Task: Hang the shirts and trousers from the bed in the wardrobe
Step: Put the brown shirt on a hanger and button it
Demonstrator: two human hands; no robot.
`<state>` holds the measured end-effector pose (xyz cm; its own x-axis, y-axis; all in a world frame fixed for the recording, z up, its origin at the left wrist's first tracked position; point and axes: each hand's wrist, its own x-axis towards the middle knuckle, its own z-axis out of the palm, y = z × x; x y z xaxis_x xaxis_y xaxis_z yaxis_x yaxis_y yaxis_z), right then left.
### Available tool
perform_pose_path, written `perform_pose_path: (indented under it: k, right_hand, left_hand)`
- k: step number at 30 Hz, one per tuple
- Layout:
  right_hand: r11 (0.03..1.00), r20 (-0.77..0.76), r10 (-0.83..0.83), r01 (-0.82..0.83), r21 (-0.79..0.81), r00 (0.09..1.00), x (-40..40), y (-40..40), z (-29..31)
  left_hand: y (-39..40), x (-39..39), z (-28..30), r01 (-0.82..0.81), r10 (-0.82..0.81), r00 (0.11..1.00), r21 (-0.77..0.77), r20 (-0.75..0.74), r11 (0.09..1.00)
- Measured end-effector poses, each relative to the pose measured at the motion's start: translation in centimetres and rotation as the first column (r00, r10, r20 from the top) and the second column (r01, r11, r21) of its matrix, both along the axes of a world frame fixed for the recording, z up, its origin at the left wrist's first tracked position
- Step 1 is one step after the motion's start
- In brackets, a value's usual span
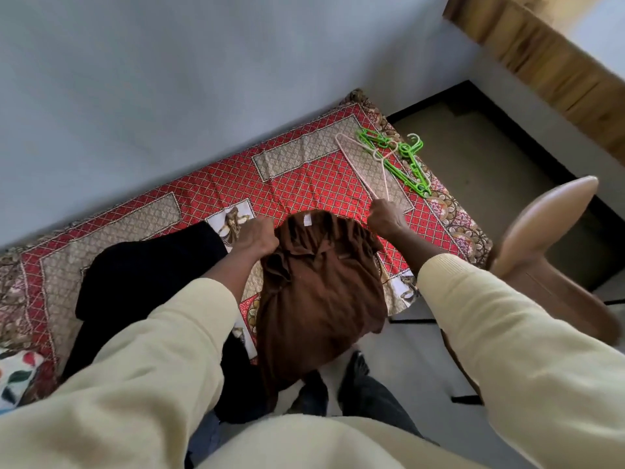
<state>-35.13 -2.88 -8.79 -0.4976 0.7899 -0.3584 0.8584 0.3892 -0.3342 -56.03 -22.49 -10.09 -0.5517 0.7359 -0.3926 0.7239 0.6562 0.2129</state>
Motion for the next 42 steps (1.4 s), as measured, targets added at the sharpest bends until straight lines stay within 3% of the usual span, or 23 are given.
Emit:
perform_pose_path:
  k: [5,9,14,19,24,29,31,38,42]
  right_hand:
    - [0.994,0.028,0.055,-0.053,-0.093,0.998,0.3,3.2,-3.0]
    - [0.986,0.045,0.082,-0.075,-0.147,0.996,0.1,6.9,-4.9]
    - [0.962,0.082,0.085,-0.061,-0.265,0.993,-0.4,14.7,-7.9]
    - [0.945,0.096,-0.038,0.067,-0.320,0.995,0.4,24.4,-13.6]
    - [0.862,0.197,-0.185,0.255,-0.437,0.963,2.2,30.7,-21.1]
    - [0.766,0.107,-0.283,0.292,-0.572,0.953,1.1,32.1,-27.2]
    - [0.673,0.077,-0.440,0.386,-0.631,0.895,-0.3,32.1,-28.4]
    - [0.517,0.032,-0.670,0.498,-0.696,0.741,-3.5,32.1,-31.0]
    - [0.477,0.036,-0.604,0.396,-0.784,0.796,-4.0,32.0,-30.4]
  left_hand:
    - [3.8,1.3,-1.3,0.030,-0.026,0.996,-0.039,0.087,0.999]
    - [7.9,1.5,-2.8,0.060,-0.052,0.996,-0.105,0.073,0.993]
    - [17.8,1.8,-5.4,0.052,-0.040,0.994,-0.119,0.101,0.991]
    - [30.2,3.7,-8.8,0.083,-0.064,0.980,-0.093,0.189,0.992]
    - [38.4,5.6,-12.8,0.125,-0.115,0.970,-0.035,0.215,0.992]
    - [40.9,5.7,-16.0,0.154,-0.136,0.969,-0.077,0.206,0.985]
    - [41.2,5.3,-17.2,0.158,-0.138,0.967,-0.079,0.213,0.984]
    - [40.8,4.1,-20.0,0.117,-0.094,0.964,-0.078,0.250,0.990]
    - [39.9,3.9,-19.6,0.091,-0.065,0.964,-0.090,0.260,0.992]
